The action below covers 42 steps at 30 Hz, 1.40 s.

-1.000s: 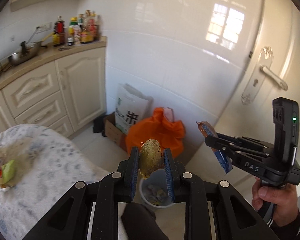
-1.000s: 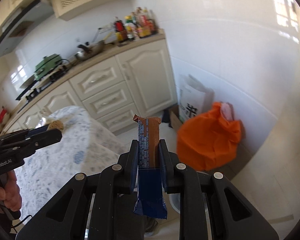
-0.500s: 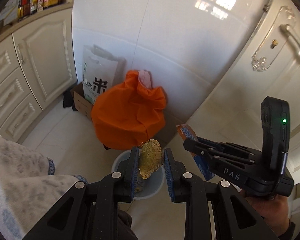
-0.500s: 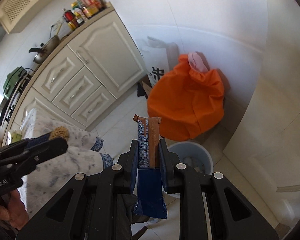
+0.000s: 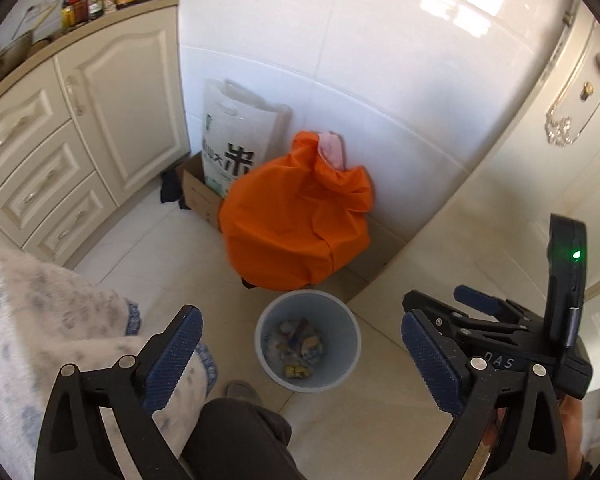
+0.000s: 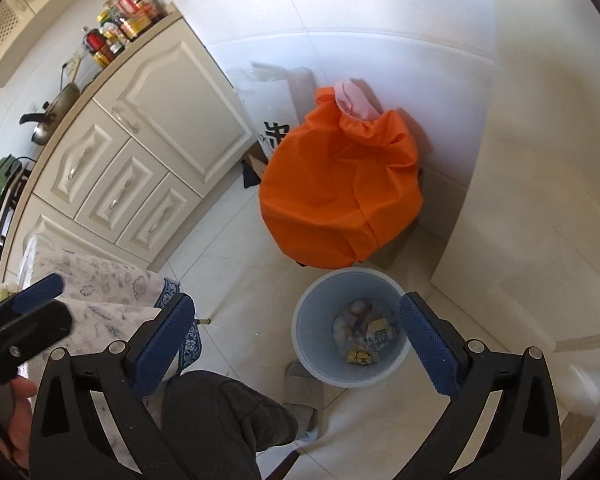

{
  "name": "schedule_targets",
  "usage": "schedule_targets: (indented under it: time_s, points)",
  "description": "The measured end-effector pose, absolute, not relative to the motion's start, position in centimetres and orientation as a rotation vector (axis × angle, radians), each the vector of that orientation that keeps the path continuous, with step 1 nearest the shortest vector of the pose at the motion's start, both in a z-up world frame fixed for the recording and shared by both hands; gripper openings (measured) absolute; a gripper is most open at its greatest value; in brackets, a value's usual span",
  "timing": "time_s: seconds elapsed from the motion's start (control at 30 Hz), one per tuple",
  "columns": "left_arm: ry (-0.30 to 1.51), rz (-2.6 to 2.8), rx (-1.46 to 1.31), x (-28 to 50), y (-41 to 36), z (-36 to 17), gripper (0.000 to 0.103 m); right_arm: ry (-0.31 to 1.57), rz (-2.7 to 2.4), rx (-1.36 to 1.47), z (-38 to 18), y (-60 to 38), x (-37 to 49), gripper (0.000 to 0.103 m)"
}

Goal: Collect trash
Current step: 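Move both open tools back over the table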

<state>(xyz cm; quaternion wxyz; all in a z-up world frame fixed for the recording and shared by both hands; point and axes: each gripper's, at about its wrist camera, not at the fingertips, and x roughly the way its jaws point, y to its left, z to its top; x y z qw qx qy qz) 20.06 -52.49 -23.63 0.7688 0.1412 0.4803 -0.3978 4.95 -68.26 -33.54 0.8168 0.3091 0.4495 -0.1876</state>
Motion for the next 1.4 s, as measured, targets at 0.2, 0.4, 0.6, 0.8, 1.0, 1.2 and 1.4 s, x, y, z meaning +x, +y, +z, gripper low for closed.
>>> schedule_targets:
  time_s: [0.2,0.4,0.6,0.8,1.0,1.2,1.4]
  points:
    - [0.961,-0.841,0.256,18.0,-47.3,-19.8,0.101,0.926,-0.404,0.647,-30.8,-66.1,4.6,0.103]
    - [0.885,-0.802,0.186,15.8,-39.1,-16.0,0.101,0.864,-0.355,0.604,-26.5,-62.4,5.2,0.103]
    - [0.787,-0.736,0.118,13.7,-30.6,-11.4,0.102,0.790,-0.277,0.530,-21.2,-57.3,6.7,0.103]
    - [0.681,-0.663,0.058,11.0,-22.6,-8.1,0.102,0.710,-0.181,0.444,-16.0,-51.7,8.4,0.103]
    - [0.590,-0.559,0.012,8.6,-14.2,-6.0,0.102,0.639,-0.062,0.358,-12.1,-45.5,10.3,0.103]
    - [0.535,-0.436,-0.045,6.4,-7.4,-4.6,0.102,0.614,0.066,0.277,-10.1,-39.5,12.6,0.103]
    - [0.512,-0.326,-0.086,4.4,-2.8,-4.1,0.102,0.590,0.174,0.217,-8.5,-34.2,14.1,0.103]
